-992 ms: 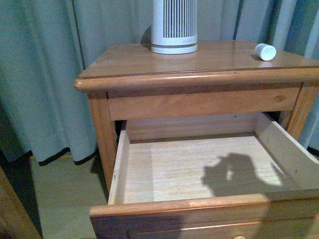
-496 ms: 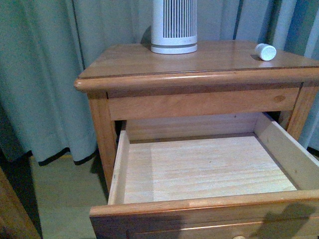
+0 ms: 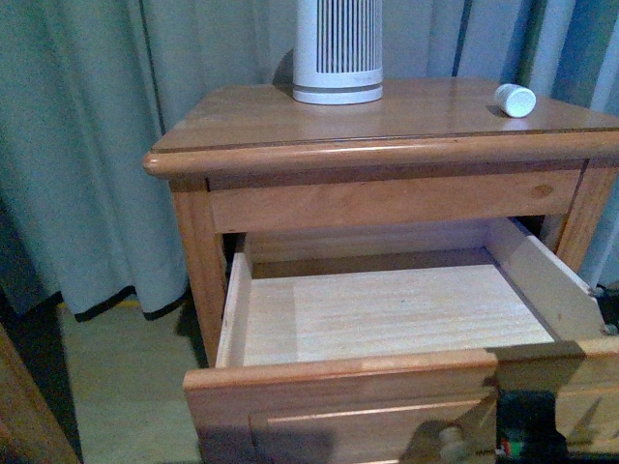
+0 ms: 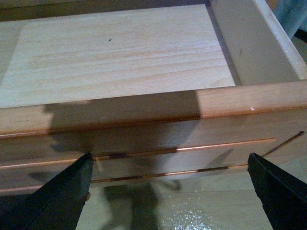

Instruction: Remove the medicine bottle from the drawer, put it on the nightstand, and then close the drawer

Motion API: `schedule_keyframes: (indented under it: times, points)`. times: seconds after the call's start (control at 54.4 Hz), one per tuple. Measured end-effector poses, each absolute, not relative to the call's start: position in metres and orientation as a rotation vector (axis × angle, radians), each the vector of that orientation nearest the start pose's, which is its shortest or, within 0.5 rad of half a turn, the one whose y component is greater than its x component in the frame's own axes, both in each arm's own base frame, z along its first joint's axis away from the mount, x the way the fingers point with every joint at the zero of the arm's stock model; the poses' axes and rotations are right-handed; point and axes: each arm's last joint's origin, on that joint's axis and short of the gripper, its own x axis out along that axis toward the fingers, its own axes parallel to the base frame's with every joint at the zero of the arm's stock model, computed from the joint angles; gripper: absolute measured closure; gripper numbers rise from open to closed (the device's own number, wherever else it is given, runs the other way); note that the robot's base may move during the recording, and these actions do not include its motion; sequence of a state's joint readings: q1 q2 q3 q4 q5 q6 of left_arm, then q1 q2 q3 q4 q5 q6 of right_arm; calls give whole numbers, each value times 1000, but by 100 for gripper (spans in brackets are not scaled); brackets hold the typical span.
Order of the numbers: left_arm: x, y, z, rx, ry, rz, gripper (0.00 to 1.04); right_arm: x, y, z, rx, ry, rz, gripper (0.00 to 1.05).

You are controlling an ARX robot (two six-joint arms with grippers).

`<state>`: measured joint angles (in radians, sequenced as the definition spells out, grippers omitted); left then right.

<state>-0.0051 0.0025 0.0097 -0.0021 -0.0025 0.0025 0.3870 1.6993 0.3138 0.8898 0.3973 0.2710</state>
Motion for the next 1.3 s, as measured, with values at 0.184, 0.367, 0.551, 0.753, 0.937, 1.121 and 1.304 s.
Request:
schedule_keyframes:
  times: [0.184, 0.367, 0.551, 0.753, 0.937, 1.121, 1.304]
  points:
    - [97, 0, 166, 2, -5, -3, 7, 268, 79, 85, 74, 415, -80, 7]
    - [97, 0, 166, 2, -5, -3, 7, 320, 74, 83, 68, 368, -92, 7]
    - [97, 0, 166, 2, -5, -3, 7, 378, 68, 82, 83, 342, -113, 7]
    - [97, 0, 166, 2, -5, -3, 7, 402, 71, 78, 79, 357, -97, 7]
    - [97, 0, 166, 2, -5, -3, 7, 402, 71, 80, 78, 359, -89, 7]
    - [97, 0, 166, 2, -5, -3, 7, 380, 64, 102, 93, 364, -139, 7]
    - [97, 0, 166, 2, -5, -3, 7, 313, 53, 154, 78, 319, -211, 7]
